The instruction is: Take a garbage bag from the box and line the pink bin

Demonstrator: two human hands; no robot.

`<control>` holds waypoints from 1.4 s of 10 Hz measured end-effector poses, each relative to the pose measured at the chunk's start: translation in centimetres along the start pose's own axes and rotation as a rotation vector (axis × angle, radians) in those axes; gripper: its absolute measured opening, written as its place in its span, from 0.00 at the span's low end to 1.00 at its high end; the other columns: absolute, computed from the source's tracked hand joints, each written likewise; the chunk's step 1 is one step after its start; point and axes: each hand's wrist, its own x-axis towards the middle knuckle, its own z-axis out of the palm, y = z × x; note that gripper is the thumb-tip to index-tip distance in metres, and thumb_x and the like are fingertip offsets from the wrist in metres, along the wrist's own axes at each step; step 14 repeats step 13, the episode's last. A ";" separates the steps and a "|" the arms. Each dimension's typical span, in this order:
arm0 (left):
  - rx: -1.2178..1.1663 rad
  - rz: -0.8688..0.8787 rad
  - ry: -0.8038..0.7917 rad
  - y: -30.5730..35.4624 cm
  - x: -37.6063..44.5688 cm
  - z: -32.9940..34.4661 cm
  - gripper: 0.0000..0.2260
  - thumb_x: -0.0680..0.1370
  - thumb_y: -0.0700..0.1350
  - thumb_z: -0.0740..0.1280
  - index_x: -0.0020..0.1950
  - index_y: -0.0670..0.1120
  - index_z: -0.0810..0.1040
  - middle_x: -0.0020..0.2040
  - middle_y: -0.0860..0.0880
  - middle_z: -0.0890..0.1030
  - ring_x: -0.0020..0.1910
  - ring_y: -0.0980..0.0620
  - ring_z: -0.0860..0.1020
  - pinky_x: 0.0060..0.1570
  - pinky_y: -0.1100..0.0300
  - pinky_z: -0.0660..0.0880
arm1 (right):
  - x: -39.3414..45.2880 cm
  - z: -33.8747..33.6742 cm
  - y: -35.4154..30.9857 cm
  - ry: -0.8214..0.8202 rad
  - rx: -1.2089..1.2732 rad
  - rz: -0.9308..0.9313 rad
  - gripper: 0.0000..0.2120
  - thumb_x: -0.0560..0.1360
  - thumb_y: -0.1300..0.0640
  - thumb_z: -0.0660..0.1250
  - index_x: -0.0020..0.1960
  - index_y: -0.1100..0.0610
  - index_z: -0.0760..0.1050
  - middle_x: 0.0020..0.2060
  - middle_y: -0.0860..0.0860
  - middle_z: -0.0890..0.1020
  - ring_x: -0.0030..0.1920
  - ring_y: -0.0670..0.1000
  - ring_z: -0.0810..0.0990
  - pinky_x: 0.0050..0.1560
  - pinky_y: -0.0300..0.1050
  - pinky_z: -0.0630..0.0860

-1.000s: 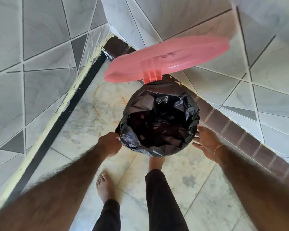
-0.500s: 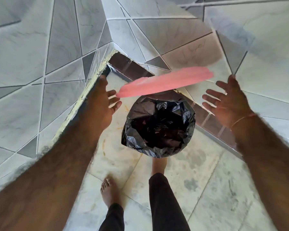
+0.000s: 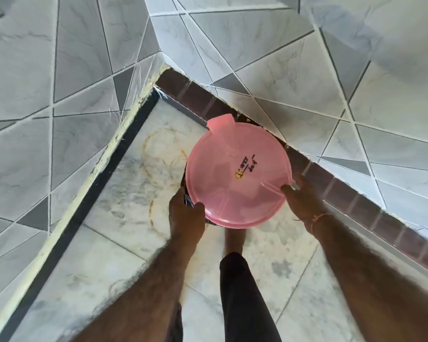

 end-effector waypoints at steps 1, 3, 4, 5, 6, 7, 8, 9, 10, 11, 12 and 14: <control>-0.163 -0.116 -0.052 -0.8 0.8 0.9 0.21 0.71 0.36 0.62 0.64 0.49 0.73 0.54 0.45 0.80 0.53 0.42 0.78 0.39 0.56 0.80 | 1.1 1.1 0.2 0.025 0.040 0.037 0.25 0.75 0.53 0.60 0.72 0.53 0.64 0.66 0.55 0.75 0.65 0.62 0.74 0.62 0.60 0.74; -0.302 -0.122 -0.222 0.3 3.2 0.8 0.30 0.70 0.34 0.63 0.67 0.60 0.70 0.54 0.57 0.79 0.54 0.51 0.77 0.41 0.57 0.77 | 1.8 1.7 0.3 0.000 0.192 0.188 0.16 0.77 0.56 0.58 0.63 0.57 0.72 0.49 0.57 0.79 0.38 0.54 0.76 0.31 0.45 0.73; -0.121 -0.013 -0.208 1.3 6.3 -0.2 0.32 0.68 0.35 0.65 0.66 0.63 0.72 0.57 0.55 0.80 0.57 0.48 0.78 0.54 0.48 0.79 | 0.0 2.8 1.7 -0.109 0.352 0.355 0.13 0.79 0.58 0.60 0.62 0.61 0.71 0.54 0.60 0.79 0.50 0.59 0.79 0.51 0.56 0.78; 0.046 0.075 -0.263 2.7 8.2 -1.0 0.35 0.67 0.32 0.63 0.68 0.62 0.70 0.60 0.52 0.80 0.58 0.46 0.77 0.57 0.43 0.78 | -1.8 4.3 2.1 -0.159 0.506 0.445 0.09 0.79 0.60 0.60 0.57 0.62 0.72 0.51 0.59 0.79 0.55 0.60 0.78 0.57 0.58 0.75; 0.172 0.139 -0.321 2.4 8.9 -1.4 0.39 0.64 0.31 0.63 0.71 0.60 0.66 0.62 0.50 0.77 0.60 0.45 0.75 0.55 0.41 0.78 | -2.0 5.3 2.2 -0.099 0.590 0.441 0.13 0.79 0.59 0.61 0.62 0.62 0.71 0.55 0.61 0.78 0.55 0.61 0.79 0.57 0.60 0.76; 0.307 0.255 -0.265 1.8 8.9 -1.1 0.36 0.64 0.40 0.68 0.70 0.59 0.66 0.64 0.50 0.76 0.63 0.44 0.75 0.58 0.39 0.77 | -2.0 5.4 2.2 0.013 0.292 0.351 0.23 0.76 0.53 0.65 0.68 0.60 0.66 0.61 0.61 0.76 0.56 0.62 0.78 0.56 0.61 0.79; 0.841 0.574 0.039 1.6 6.6 -0.4 0.31 0.72 0.42 0.67 0.74 0.49 0.62 0.72 0.43 0.68 0.69 0.40 0.68 0.65 0.38 0.70 | -2.9 5.0 2.1 0.244 -0.432 -0.095 0.29 0.74 0.53 0.66 0.71 0.54 0.59 0.67 0.58 0.71 0.65 0.63 0.73 0.62 0.62 0.75; 1.253 0.786 -0.122 0.5 4.3 -0.3 0.29 0.77 0.45 0.58 0.77 0.50 0.55 0.78 0.45 0.59 0.74 0.41 0.62 0.67 0.40 0.66 | -5.0 4.8 1.0 -0.039 -0.886 -0.349 0.39 0.75 0.53 0.64 0.78 0.51 0.45 0.79 0.54 0.52 0.78 0.59 0.52 0.72 0.62 0.60; 1.316 0.729 -0.120 0.6 2.9 -2.2 0.29 0.78 0.47 0.57 0.78 0.50 0.51 0.79 0.44 0.54 0.76 0.40 0.55 0.70 0.41 0.60 | -7.5 4.1 -1.4 -0.056 -0.902 -0.307 0.38 0.76 0.54 0.61 0.78 0.50 0.41 0.79 0.52 0.47 0.78 0.58 0.47 0.75 0.61 0.55; 1.282 1.031 -0.023 3.1 -1.0 -5.3 0.30 0.76 0.45 0.61 0.77 0.49 0.57 0.78 0.41 0.59 0.75 0.38 0.60 0.69 0.40 0.62 | -12.3 2.5 -4.7 0.096 -0.886 -0.439 0.34 0.77 0.55 0.58 0.78 0.52 0.44 0.79 0.53 0.50 0.78 0.57 0.49 0.75 0.58 0.55; 1.291 1.173 0.024 7.4 -5.0 -9.1 0.32 0.71 0.44 0.66 0.75 0.49 0.63 0.76 0.41 0.64 0.73 0.38 0.65 0.66 0.39 0.66 | -18.2 -0.1 -8.7 0.183 -0.831 -0.475 0.35 0.76 0.55 0.59 0.78 0.52 0.47 0.79 0.53 0.51 0.78 0.57 0.50 0.75 0.58 0.57; 1.237 1.293 0.136 11.5 -10.1 -12.6 0.34 0.66 0.43 0.68 0.73 0.49 0.67 0.74 0.41 0.68 0.70 0.39 0.69 0.62 0.39 0.71 | -24.8 -2.9 -12.1 0.309 -0.771 -0.569 0.34 0.75 0.54 0.60 0.77 0.52 0.49 0.79 0.53 0.52 0.78 0.56 0.51 0.73 0.56 0.59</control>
